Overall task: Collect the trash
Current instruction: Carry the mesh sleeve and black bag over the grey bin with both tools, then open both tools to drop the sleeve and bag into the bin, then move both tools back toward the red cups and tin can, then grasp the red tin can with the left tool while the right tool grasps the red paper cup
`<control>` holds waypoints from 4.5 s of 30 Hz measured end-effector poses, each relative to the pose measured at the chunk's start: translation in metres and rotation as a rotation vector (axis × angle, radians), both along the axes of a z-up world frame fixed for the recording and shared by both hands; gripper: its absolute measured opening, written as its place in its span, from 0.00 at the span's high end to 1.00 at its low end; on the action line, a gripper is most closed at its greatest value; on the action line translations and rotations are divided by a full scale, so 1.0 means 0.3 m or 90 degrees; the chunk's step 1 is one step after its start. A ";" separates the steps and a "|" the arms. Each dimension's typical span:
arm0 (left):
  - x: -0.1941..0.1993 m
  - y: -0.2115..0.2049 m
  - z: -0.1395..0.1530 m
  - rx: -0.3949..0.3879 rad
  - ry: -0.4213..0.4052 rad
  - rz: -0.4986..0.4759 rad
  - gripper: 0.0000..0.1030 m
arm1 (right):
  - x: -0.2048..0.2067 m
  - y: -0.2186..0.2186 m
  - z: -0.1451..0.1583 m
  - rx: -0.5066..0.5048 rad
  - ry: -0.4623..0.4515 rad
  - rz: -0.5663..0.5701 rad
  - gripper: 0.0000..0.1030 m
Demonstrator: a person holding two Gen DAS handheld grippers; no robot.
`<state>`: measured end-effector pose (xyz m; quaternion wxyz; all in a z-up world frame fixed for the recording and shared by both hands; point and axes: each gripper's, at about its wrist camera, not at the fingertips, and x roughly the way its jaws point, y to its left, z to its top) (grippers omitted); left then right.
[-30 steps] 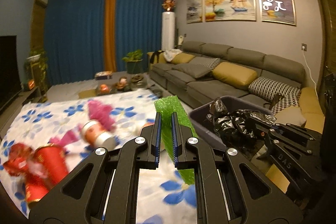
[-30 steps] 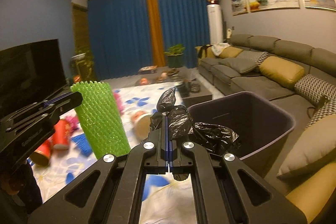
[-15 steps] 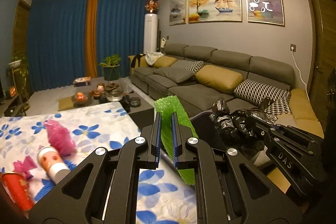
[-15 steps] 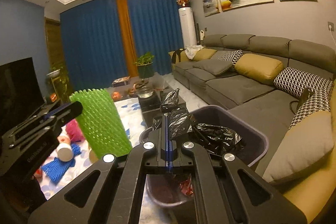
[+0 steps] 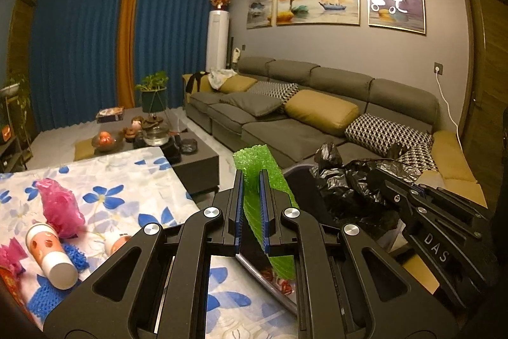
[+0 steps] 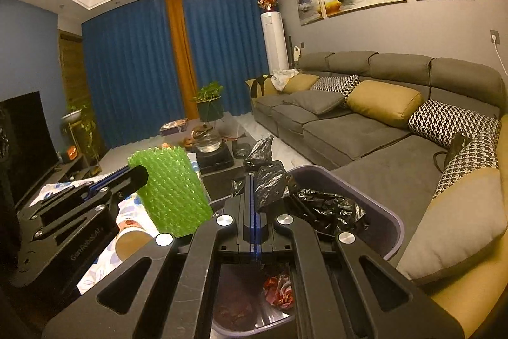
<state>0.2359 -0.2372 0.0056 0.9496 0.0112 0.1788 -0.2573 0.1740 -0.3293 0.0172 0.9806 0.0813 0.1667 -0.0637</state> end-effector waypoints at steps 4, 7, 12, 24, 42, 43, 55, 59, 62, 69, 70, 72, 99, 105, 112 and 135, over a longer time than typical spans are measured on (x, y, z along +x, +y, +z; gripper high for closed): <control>0.020 -0.007 -0.007 0.001 -0.001 -0.009 0.91 | 0.018 -0.020 0.007 0.003 -0.003 -0.002 0.99; 0.027 -0.018 -0.015 0.001 0.001 -0.015 0.91 | 0.021 -0.022 0.008 0.004 -0.003 -0.005 0.99; 0.044 -0.027 -0.034 0.005 0.009 -0.029 0.91 | 0.024 -0.017 -0.002 0.008 0.000 -0.010 0.98; 0.070 -0.008 -0.063 0.000 0.042 -0.032 0.39 | -0.029 -0.045 0.003 0.016 -0.015 -0.044 0.58; -0.122 0.288 -0.033 -0.001 0.013 0.156 0.11 | -0.167 0.098 0.017 -0.055 -0.038 -0.046 0.27; -0.133 0.316 -0.033 0.001 0.012 0.167 0.11 | -0.172 0.109 0.014 -0.055 -0.037 -0.043 0.27; -0.353 0.700 -0.057 0.024 0.004 0.323 0.11 | -0.247 0.352 -0.024 -0.050 -0.027 0.044 0.25; -0.433 0.842 -0.078 0.029 0.008 0.377 0.11 | -0.265 0.459 -0.044 -0.049 -0.019 0.083 0.25; -0.490 0.931 -0.092 0.038 0.009 0.415 0.11 | -0.282 0.556 -0.054 -0.045 -0.015 0.117 0.25; -0.608 1.109 -0.157 0.073 0.029 0.455 0.11 | -0.312 0.712 -0.072 -0.046 -0.010 0.181 0.25; -0.625 1.133 -0.162 0.074 0.029 0.459 0.11 | -0.313 0.732 -0.075 -0.047 -0.007 0.189 0.25; -0.642 1.166 -0.168 0.073 0.026 0.462 0.11 | -0.314 0.767 -0.080 -0.048 -0.004 0.206 0.25; -0.474 1.297 -0.317 0.045 0.227 0.385 0.91 | -0.237 1.029 -0.122 -0.065 0.043 0.316 0.25; -0.503 1.313 -0.305 0.028 0.209 0.365 0.97 | -0.174 1.096 -0.149 -0.071 0.065 0.335 0.25; -0.600 1.320 -0.251 0.014 0.179 0.314 0.97 | -0.083 1.152 -0.174 -0.076 0.085 0.346 0.25; -0.673 1.497 -0.129 -0.050 0.122 0.391 0.97 | 0.130 1.321 -0.289 -0.081 0.173 0.387 0.25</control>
